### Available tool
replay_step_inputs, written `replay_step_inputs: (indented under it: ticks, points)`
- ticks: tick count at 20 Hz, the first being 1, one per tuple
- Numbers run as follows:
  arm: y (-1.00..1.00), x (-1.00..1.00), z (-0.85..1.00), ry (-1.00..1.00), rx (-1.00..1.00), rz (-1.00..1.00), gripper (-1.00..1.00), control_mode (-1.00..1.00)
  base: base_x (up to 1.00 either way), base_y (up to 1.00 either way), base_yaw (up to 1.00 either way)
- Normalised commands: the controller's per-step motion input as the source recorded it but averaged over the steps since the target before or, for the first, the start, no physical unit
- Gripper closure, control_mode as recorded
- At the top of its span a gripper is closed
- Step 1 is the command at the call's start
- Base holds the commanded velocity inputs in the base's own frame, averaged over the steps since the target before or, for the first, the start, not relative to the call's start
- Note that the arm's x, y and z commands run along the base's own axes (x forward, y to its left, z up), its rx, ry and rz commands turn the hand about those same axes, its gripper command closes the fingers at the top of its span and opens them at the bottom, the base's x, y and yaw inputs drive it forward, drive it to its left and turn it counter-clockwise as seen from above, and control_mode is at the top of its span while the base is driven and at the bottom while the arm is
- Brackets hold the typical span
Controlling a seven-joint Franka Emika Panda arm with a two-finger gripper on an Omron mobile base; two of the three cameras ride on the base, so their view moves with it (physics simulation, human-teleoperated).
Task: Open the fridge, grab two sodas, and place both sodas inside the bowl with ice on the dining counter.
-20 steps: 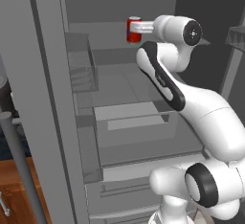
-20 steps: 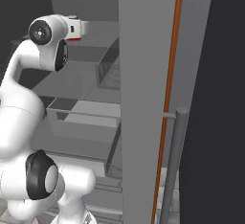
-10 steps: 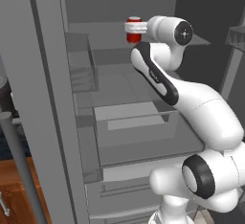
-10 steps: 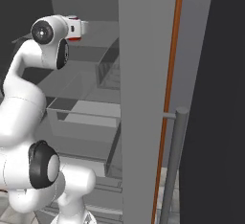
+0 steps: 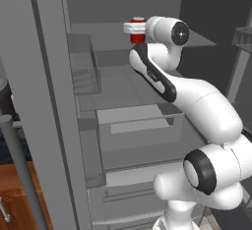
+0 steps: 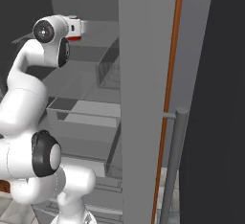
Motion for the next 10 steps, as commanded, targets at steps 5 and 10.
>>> replay_step_inputs:
  ticks: [5,10]
  points:
    - [0.0,0.21,0.0,0.0,0.0,0.0,-1.0,-1.0,0.0,0.0,0.0]
    - [0.0,0.18,0.0,0.0,0.0,0.0,-1.0,-1.0,0.0,0.0,0.0]
